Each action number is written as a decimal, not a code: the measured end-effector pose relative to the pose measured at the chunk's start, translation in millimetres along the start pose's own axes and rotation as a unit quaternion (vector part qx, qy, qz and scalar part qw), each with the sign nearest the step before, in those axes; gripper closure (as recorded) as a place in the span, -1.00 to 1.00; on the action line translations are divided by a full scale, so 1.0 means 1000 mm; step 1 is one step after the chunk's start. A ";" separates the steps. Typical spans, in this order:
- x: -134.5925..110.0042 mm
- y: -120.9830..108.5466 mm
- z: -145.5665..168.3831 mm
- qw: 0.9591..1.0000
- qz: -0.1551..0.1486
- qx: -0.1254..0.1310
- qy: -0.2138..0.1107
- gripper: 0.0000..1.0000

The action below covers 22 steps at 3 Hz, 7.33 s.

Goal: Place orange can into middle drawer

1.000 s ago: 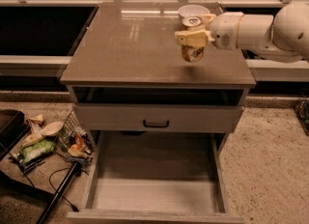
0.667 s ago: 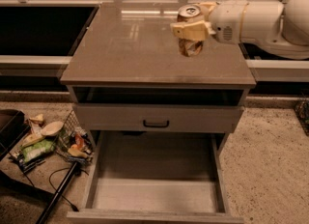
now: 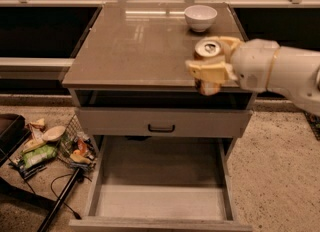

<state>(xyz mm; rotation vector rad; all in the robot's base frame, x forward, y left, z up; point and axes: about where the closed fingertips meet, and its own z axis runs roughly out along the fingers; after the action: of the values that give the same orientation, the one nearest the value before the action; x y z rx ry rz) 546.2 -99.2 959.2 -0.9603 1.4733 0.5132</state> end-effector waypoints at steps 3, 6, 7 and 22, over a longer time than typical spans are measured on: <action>0.198 0.006 -0.040 0.997 -0.002 0.060 -0.051 1.00; 0.270 0.119 0.025 0.992 0.069 -0.037 -0.100 1.00; 0.320 0.195 0.057 0.987 0.083 -0.081 -0.112 1.00; 0.381 0.251 0.138 0.947 0.043 -0.317 0.011 -1.00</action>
Offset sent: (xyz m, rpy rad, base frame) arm -0.0179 -0.1013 -0.2172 0.0929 -0.0940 -0.1109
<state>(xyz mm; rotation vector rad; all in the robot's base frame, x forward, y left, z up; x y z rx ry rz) 460.2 50.1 515.3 -1.4034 1.3946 1.0842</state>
